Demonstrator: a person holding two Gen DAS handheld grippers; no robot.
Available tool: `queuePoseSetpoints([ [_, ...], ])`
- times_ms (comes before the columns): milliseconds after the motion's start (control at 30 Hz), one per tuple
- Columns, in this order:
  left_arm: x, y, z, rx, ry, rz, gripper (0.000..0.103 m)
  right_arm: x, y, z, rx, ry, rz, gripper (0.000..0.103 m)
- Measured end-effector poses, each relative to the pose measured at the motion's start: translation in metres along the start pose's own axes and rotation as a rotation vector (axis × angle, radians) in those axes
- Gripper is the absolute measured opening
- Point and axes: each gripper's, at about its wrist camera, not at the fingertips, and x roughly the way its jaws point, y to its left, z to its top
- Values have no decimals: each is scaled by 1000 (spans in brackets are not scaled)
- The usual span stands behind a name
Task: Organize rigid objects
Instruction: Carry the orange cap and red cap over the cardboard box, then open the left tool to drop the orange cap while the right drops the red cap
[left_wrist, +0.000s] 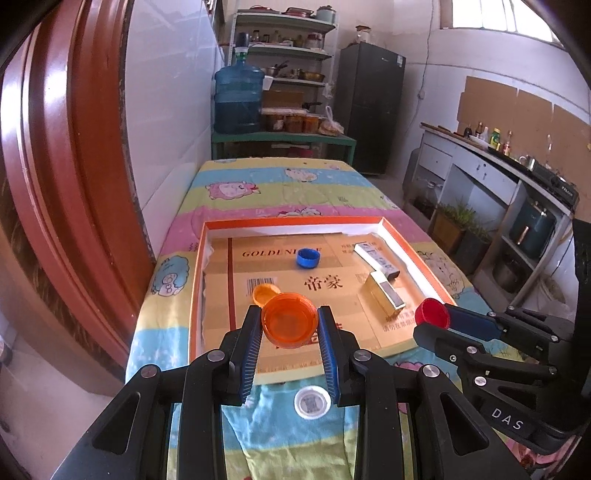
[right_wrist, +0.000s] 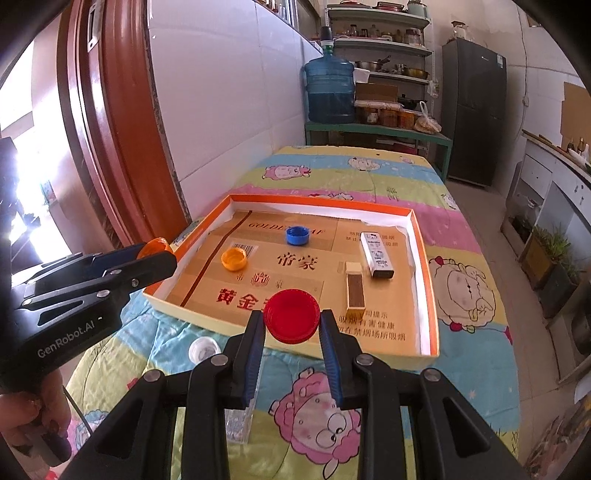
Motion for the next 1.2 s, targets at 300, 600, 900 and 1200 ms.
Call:
queuePoseSetpoints([
  [300, 17, 8, 13, -25, 5, 22, 31, 19, -2, 16, -2, 4, 5, 30],
  [600, 46, 21, 2, -52, 73, 63, 31, 47, -2, 18, 8, 43, 17, 30],
  [900, 74, 34, -4, -95, 137, 87, 31, 69, -5, 19, 22, 82, 31, 30],
  [1200, 92, 37, -5, -112, 180, 90, 31, 85, -6, 22, 25, 108, 35, 30],
])
